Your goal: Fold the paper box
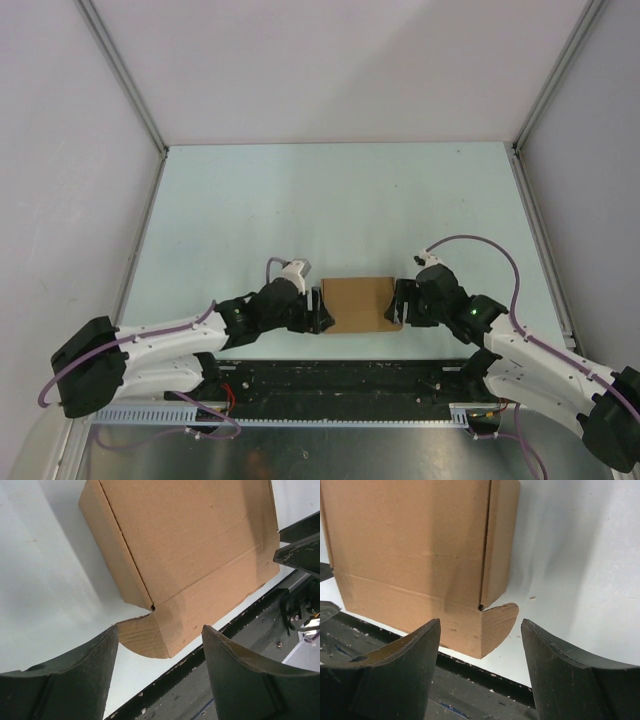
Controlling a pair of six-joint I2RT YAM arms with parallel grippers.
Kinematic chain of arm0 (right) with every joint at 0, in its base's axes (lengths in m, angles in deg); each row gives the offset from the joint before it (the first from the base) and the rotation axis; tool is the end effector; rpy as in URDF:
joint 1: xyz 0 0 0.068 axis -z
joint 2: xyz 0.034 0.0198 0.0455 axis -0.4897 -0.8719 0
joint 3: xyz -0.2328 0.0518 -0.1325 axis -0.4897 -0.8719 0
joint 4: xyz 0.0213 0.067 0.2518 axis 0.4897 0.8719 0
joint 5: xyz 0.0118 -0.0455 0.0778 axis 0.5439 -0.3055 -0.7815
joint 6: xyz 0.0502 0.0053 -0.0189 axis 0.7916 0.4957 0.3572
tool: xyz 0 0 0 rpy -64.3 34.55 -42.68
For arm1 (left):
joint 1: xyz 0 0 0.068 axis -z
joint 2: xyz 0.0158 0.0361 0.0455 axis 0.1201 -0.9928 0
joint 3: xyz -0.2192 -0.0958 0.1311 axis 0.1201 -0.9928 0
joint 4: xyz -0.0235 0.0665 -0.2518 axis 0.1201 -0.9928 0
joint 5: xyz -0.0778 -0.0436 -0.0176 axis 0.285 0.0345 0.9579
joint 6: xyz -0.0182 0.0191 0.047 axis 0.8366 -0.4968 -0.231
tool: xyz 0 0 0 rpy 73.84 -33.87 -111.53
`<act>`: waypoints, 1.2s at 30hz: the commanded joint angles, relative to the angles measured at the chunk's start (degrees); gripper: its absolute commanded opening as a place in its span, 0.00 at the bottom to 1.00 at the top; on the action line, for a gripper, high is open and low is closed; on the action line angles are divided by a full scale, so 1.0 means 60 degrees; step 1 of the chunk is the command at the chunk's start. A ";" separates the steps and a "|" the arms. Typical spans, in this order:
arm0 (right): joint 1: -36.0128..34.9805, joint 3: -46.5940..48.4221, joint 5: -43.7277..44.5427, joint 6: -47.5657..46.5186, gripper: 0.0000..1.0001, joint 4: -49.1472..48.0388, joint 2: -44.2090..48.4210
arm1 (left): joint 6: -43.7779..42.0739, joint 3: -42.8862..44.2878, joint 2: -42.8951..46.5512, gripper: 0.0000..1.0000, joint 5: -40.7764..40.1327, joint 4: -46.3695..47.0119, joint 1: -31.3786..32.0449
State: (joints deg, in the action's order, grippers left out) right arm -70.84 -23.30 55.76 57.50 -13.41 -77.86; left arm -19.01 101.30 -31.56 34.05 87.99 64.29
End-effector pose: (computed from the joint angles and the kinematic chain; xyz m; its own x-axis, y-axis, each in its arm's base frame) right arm 0.1230 0.1083 0.1912 -0.8510 0.0704 -0.5204 -0.1677 0.9027 0.3963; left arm 0.1142 -0.1756 0.1747 -0.8291 -0.0406 -0.5576 0.3270 0.7737 -0.5426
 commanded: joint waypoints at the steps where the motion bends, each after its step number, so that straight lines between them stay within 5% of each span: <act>1: -0.0024 -0.0019 -0.0393 0.0186 0.70 -0.0548 0.0161 | 0.0178 0.0319 -0.0191 0.73 0.0029 0.0140 0.0118; 16: -0.0053 -0.0136 -0.0788 0.0186 0.65 -0.0988 0.0000 | 0.0456 0.0349 -0.0850 0.69 0.0322 0.1164 0.0206; 36: -0.0053 -0.0341 -0.0979 0.0142 0.55 -0.1311 -0.0132 | 0.0252 0.0349 -0.0968 0.47 0.0440 0.1311 0.0236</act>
State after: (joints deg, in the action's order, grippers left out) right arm -70.84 -24.87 50.45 58.39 -18.86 -78.73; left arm -17.11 101.48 -36.96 36.65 93.41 65.29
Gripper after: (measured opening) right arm 0.557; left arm 0.483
